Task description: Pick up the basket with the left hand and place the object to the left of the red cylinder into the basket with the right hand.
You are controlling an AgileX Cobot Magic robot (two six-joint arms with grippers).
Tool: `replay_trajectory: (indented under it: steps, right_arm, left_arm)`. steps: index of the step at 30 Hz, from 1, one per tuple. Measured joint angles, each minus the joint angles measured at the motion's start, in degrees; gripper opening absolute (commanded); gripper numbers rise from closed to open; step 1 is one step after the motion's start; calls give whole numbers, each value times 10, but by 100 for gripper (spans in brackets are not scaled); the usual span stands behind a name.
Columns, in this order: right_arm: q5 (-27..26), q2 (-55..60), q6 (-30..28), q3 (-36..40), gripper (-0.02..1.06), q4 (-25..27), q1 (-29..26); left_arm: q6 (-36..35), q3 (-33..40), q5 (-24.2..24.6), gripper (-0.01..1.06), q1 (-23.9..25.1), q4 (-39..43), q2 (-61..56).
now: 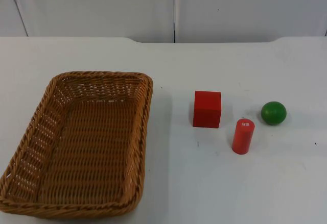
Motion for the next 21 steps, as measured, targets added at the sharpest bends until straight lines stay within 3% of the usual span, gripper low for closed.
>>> replay_trajectory:
  steps: [21]
  right_arm:
    - [0, 0, 0, 0, 105, -4, 0]
  left_arm:
    - [0, -10, -40, 105, 0, 0, 103]
